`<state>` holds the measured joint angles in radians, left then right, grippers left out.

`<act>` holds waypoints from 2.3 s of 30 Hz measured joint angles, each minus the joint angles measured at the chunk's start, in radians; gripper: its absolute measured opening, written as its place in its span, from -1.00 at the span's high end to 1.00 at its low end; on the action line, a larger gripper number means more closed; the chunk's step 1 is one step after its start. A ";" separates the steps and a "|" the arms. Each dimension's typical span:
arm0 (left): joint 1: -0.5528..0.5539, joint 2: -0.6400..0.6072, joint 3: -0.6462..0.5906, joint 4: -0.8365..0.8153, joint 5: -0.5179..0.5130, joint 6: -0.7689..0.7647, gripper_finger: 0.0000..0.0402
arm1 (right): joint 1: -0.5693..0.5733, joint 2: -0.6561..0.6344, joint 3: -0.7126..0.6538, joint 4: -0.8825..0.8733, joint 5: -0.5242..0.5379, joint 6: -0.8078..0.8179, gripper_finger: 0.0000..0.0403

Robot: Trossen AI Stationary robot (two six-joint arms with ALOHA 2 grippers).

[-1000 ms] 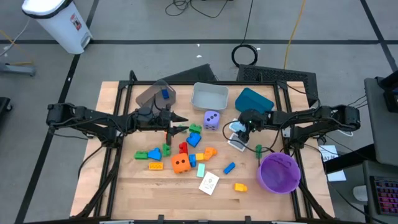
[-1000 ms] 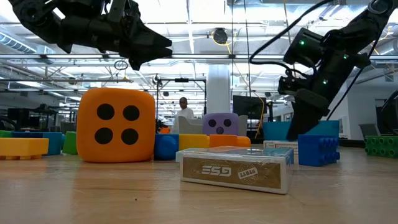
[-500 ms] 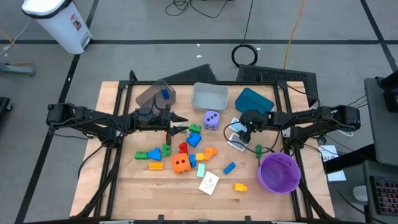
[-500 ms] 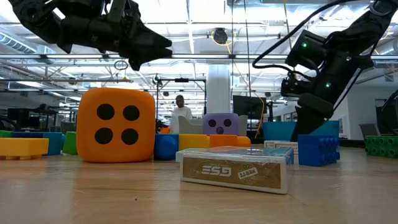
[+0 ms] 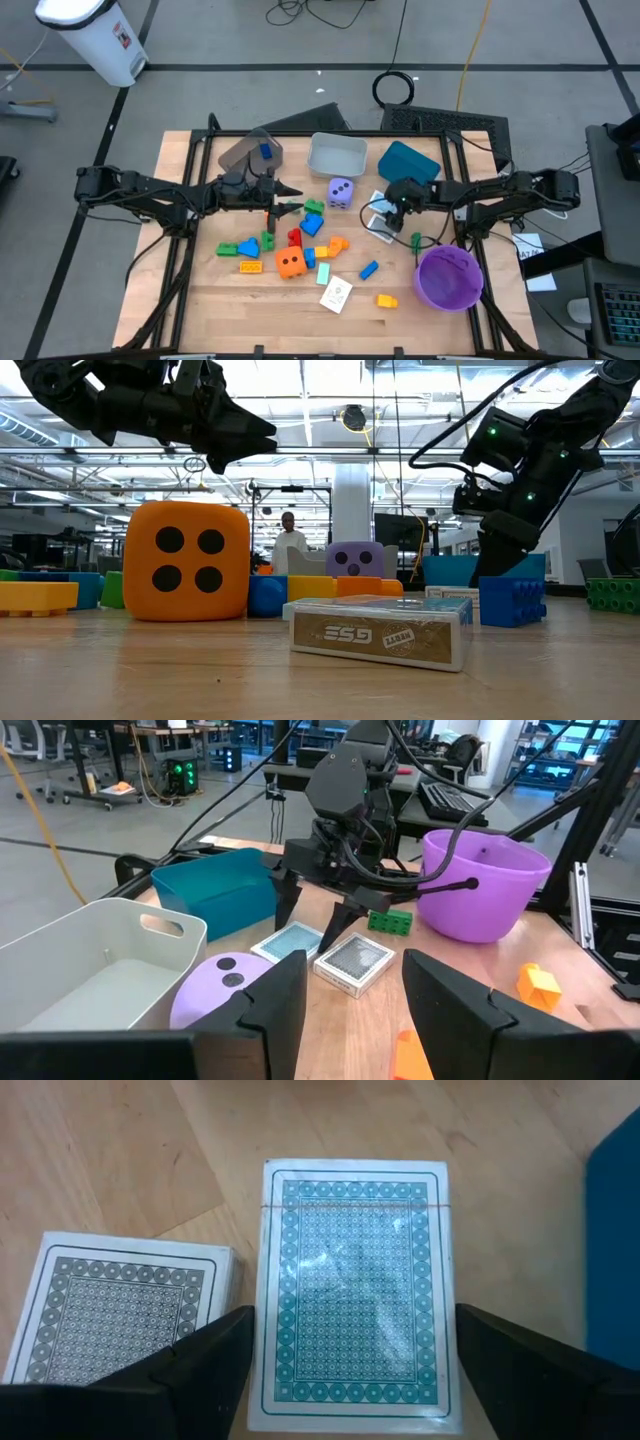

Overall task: Pick & Place Toys
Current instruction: Put the blue deck of cards into the blue bin

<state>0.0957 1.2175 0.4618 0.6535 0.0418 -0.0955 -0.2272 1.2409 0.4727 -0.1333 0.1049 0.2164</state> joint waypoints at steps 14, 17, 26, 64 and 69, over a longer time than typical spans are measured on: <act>0.000 0.000 0.000 0.001 0.000 -0.005 0.13 | 0.000 0.001 -0.046 0.018 -0.007 0.004 -0.61; 0.000 0.000 0.000 0.001 0.000 -0.004 0.13 | -0.001 0.001 -0.046 0.022 -0.021 -0.010 -0.57; 0.000 0.000 0.000 0.001 -0.026 -0.005 0.13 | -0.001 0.001 -0.046 0.046 -0.032 -0.017 -0.50; 0.000 0.000 0.000 0.000 -0.026 -0.019 0.13 | -0.245 -0.155 0.409 -0.501 0.108 -0.186 -0.51; 0.000 0.000 0.000 -0.001 -0.026 -0.019 0.13 | -0.358 -0.154 0.409 -0.531 0.104 -0.202 -0.52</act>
<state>0.0958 1.2175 0.4618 0.6520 0.0154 -0.1142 -0.5851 1.0866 0.8814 -0.6641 0.2085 0.0139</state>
